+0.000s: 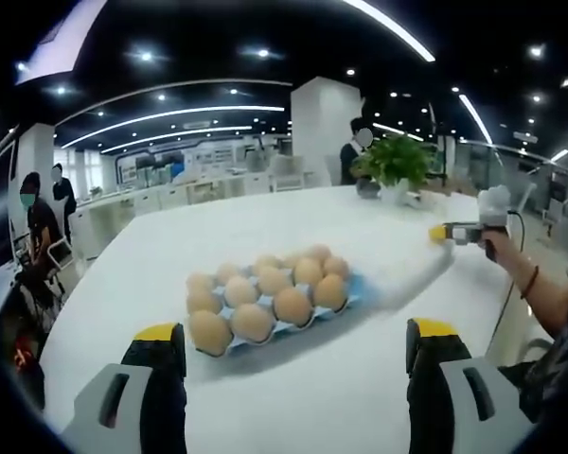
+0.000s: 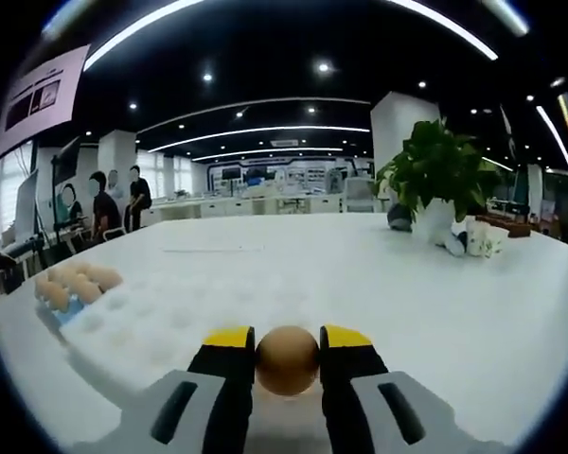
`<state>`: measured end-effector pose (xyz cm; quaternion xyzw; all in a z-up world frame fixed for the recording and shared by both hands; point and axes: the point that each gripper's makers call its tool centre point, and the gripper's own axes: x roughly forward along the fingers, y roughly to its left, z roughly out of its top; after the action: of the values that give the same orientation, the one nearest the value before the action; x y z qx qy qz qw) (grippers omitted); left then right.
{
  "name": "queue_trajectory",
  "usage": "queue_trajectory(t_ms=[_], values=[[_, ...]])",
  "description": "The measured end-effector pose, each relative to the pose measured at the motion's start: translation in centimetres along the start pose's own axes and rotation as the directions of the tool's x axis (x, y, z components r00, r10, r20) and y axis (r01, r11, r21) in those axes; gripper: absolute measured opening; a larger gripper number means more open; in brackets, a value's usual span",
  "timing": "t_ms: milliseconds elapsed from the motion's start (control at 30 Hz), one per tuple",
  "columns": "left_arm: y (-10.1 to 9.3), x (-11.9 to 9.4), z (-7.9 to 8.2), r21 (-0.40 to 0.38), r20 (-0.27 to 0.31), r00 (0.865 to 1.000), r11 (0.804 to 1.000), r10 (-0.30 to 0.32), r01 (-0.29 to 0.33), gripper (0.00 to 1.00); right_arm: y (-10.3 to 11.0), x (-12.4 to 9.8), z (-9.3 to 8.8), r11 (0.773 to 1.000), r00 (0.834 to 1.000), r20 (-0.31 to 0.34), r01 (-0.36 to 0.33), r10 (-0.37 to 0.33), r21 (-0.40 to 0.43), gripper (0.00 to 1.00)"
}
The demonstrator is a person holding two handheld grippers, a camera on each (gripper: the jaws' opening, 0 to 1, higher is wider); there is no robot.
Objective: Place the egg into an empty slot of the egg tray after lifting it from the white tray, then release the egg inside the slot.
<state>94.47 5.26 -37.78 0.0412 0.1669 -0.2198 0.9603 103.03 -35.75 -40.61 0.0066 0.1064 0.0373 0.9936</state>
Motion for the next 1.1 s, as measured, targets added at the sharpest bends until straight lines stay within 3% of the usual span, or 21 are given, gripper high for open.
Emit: queue_trajectory(t_ms=[367,867,1100], values=[[-0.2,0.0,0.1,0.006,-0.001,1.0,1.0,-0.006,0.006,0.99,1.1,-0.2,1.2,0.999,1.0,0.012,-0.017,0.017,-0.034,0.27],[0.1,-0.4,0.1,0.006,0.003,1.0,1.0,-0.004,0.004,0.99,4.9,-0.1,2.5,0.993,0.996,0.02,-0.089,0.091,-0.083,0.27],[0.2,-0.5,-0.1,0.009,-0.002,1.0,1.0,-0.004,0.004,0.99,7.7,0.2,2.7,0.985,0.989,0.013,-0.147,0.149,-0.095,0.27]])
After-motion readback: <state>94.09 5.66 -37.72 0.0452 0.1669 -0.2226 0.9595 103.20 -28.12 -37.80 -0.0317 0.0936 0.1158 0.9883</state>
